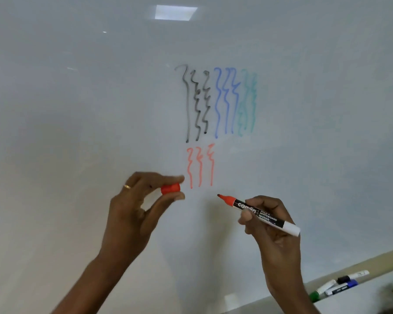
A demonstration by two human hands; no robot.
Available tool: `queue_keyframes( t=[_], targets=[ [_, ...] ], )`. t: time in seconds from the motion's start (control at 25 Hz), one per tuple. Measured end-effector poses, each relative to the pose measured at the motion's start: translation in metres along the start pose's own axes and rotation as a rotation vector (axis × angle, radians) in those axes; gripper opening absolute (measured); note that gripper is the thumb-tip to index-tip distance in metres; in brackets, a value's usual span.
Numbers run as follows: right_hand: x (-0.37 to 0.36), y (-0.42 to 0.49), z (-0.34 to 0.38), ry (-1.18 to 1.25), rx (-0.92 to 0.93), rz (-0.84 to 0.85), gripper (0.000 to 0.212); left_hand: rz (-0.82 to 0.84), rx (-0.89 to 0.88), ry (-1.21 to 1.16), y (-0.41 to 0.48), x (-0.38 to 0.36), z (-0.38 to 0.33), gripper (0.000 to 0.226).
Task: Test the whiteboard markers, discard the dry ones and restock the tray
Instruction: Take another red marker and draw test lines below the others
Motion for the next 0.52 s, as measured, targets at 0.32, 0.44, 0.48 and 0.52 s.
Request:
queue_keyframes(
  t=[0.32,0.44,0.48,0.52],
  targets=[
    [-0.011,-0.028,-0.003,0.048,-0.152,0.166,0.031,0.055,0.446,-0.237,-0.067,-0.016,0.041,0.024],
    [-0.010,-0.032,-0.001,0.056,-0.146,0.159,0.021,0.078,0.543,-0.331,-0.079,-0.025,0.036,0.026],
    [-0.009,-0.033,0.000,0.046,-0.140,0.155,0.014,0.079,0.573,-0.364,-0.082,-0.026,0.035,0.026],
    [-0.007,-0.034,-0.001,0.035,-0.142,0.158,0.008,0.079,0.593,-0.385,-0.084,-0.028,0.034,0.026]
  ],
)
Point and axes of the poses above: each hand's wrist, its own y-axis towards the middle knuckle, its own x-axis out of the back of the hand, z = x × y, the point moved 10 cm from there along y, towards the middle knuckle, and after that the axes turned 10 degrees about -z, right-handed, at the moved point
